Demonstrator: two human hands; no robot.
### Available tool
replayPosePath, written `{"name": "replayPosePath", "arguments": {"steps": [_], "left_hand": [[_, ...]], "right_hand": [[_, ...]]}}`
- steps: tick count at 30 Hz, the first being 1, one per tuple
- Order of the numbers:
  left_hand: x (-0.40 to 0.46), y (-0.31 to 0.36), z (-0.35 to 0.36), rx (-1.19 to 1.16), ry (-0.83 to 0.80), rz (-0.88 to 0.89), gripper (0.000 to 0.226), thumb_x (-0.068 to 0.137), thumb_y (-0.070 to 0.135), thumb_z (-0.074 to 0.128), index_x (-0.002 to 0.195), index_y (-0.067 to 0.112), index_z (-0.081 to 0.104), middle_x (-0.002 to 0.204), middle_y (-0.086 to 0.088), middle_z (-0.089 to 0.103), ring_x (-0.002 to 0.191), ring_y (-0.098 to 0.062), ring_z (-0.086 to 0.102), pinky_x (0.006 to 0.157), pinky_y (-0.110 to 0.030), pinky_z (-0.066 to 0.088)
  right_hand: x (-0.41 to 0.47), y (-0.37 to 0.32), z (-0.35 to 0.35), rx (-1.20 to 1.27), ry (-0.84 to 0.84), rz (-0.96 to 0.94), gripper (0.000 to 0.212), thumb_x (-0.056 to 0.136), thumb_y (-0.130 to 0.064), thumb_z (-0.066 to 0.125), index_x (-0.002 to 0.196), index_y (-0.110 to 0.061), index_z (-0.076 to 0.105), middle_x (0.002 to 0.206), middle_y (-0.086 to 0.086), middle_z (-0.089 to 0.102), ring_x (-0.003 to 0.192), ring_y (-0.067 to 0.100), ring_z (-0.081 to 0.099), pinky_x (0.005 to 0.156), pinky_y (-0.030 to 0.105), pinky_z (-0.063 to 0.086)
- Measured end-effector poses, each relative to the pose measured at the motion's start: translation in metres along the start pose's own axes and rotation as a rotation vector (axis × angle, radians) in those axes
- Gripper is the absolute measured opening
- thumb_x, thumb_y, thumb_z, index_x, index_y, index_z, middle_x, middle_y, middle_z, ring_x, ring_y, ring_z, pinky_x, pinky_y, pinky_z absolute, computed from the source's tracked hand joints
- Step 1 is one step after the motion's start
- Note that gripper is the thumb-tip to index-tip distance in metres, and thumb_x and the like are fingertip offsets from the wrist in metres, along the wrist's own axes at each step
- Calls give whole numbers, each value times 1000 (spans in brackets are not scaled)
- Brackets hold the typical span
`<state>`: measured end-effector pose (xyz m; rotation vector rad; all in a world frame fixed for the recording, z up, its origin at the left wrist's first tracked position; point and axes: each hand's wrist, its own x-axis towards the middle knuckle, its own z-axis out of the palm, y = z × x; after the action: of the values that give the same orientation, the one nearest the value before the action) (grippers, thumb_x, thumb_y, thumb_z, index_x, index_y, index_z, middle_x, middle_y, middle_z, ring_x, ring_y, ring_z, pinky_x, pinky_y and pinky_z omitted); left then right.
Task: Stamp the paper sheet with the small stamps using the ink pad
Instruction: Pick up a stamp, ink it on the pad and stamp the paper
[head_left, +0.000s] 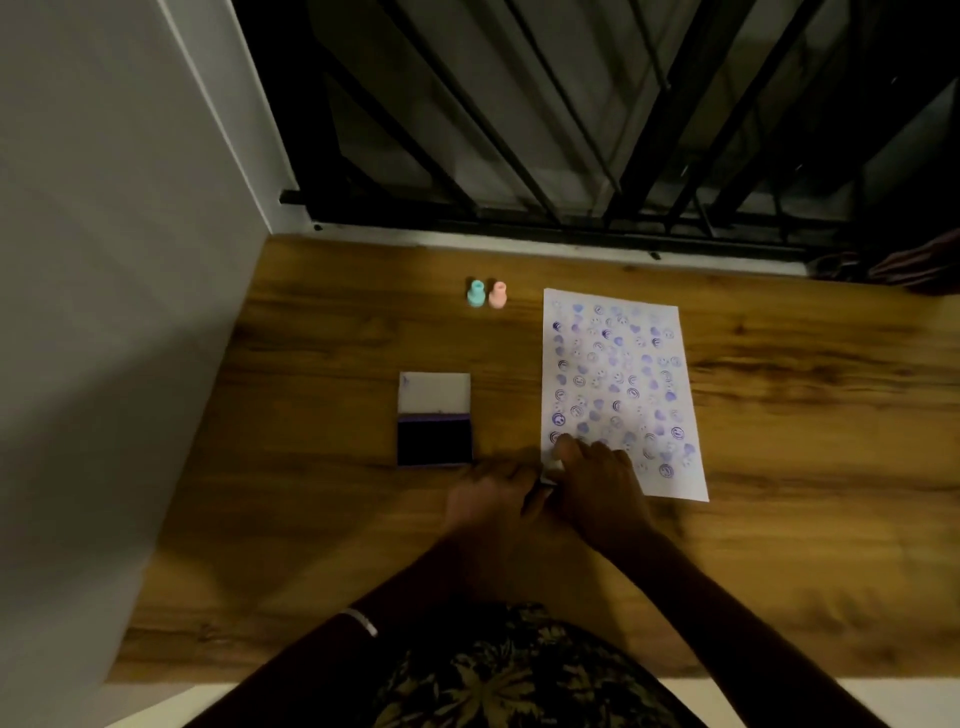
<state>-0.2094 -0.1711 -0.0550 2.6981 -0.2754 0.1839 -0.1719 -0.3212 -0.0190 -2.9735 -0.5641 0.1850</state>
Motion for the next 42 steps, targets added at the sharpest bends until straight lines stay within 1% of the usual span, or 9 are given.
{"name": "replayPosePath", "arguments": {"steps": [7, 11, 13, 16, 18, 22, 26, 35, 42], "left_hand": [[-4, 3, -6, 43, 16, 26, 37, 93, 48, 48, 120, 26, 62, 112, -1, 70, 98, -24, 66, 83, -35, 52], [-1, 7, -11, 16, -51, 14, 38, 97, 48, 40, 125, 28, 57, 120, -1, 65, 106, -23, 61, 89, -34, 46], [-3, 6, -15, -81, -56, -19, 36, 98, 45, 35, 124, 28, 54, 108, 0, 67, 95, -19, 63, 81, -28, 45], [-7, 8, -25, -460, -15, -231, 34, 98, 37, 30, 117, 24, 56, 66, 10, 51, 56, -2, 49, 54, -19, 35], [-2, 7, -32, -802, 24, -411, 30, 102, 25, 32, 111, 18, 60, 71, 10, 52, 61, -3, 49, 58, -22, 38], [10, 3, -45, -1497, -90, -852, 30, 99, 12, 36, 114, 12, 62, 99, -6, 68, 88, -17, 64, 74, -29, 49], [12, 2, -48, -1797, -100, -1001, 23, 97, 16, 45, 99, 7, 67, 93, -8, 74, 80, -18, 71, 67, -30, 57], [13, 6, -60, -1793, -136, -941, 37, 100, 19, 37, 77, 10, 64, 66, -3, 70, 60, -11, 68, 51, -22, 53], [12, 10, -62, -1730, -132, -915, 32, 100, 23, 37, 88, 10, 63, 80, -6, 67, 72, -14, 64, 61, -26, 52]], "right_hand": [[-8, -2, -8, 27, 1, -5, 35, 89, -23, 58, 121, -15, 45, 116, 9, 64, 101, 28, 58, 88, 41, 45], [-12, 3, -15, 16, 57, 47, 35, 94, -30, 55, 122, -11, 49, 112, 9, 65, 99, 26, 61, 86, 41, 50], [-18, 8, -18, 5, 73, 51, 33, 95, -30, 53, 122, -12, 49, 113, 8, 64, 99, 24, 62, 83, 38, 51], [-24, 7, -20, 104, 108, 38, 25, 92, -22, 59, 114, -12, 51, 106, 10, 65, 92, 25, 64, 78, 41, 54], [-24, 1, -25, 194, 167, 29, 18, 92, -19, 60, 106, -14, 51, 98, 9, 66, 85, 25, 63, 74, 44, 54], [-16, -20, -32, 324, 244, -48, 7, 93, -20, 56, 97, -18, 50, 81, 3, 64, 73, 21, 58, 68, 43, 50], [-7, -39, -35, 339, 218, -91, 10, 94, -27, 50, 98, -19, 52, 80, 5, 62, 74, 24, 56, 71, 39, 43], [-1, -58, -35, 307, 209, -204, 4, 90, -15, 53, 95, -15, 53, 75, 3, 62, 66, 18, 50, 64, 35, 42], [2, -60, -28, 168, 185, -170, 26, 74, -7, 62, 97, -15, 53, 77, 3, 67, 70, 24, 57, 66, 34, 39]]}}
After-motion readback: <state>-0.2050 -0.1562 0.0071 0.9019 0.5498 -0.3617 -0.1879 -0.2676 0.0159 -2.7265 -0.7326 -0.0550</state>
